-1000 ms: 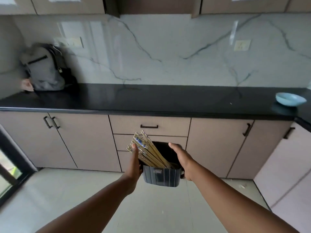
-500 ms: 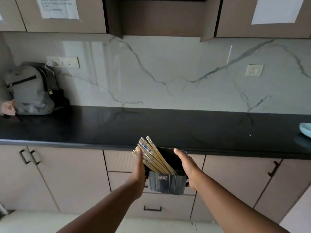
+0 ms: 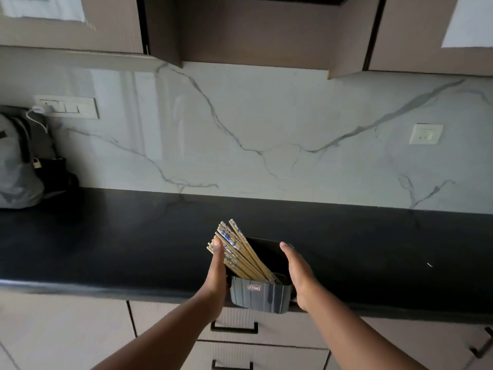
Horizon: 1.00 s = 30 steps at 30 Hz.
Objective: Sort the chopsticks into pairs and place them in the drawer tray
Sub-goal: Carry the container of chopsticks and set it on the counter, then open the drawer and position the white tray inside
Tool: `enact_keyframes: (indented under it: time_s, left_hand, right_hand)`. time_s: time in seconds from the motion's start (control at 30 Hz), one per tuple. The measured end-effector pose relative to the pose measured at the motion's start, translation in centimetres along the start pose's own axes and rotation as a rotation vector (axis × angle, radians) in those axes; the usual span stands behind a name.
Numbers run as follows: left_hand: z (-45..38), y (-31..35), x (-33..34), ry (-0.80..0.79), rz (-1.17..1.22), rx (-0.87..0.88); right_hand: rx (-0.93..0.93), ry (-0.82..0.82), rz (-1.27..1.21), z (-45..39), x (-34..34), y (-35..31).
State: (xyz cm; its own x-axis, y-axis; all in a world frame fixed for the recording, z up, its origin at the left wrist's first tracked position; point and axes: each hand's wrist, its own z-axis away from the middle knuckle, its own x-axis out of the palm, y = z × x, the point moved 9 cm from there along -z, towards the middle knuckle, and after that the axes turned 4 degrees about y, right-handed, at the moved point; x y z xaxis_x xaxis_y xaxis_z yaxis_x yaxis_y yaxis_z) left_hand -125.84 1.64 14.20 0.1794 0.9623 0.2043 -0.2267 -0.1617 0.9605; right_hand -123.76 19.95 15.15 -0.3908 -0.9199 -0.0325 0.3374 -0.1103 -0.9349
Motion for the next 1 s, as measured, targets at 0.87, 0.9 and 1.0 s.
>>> enact_keyframes:
  time_s: [0.87,0.9,1.0]
  left_hand:
    - [-14.4,-0.2,-3.6,0.162,-0.891,0.125]
    - [-14.1,-0.6,-4.2,0.151,-1.09,0.169]
    - [-12.5,-2.6,-6.4,0.105,-1.466,0.263]
  right_hand:
    - [-0.005,0.089,0.002,-15.7,2.2,-2.8]
    - [-0.079,0.132,0.039,-14.7,1.5,-2.7]
    - [-0.29,0.201,0.219,-11.1,0.2,-1.2]
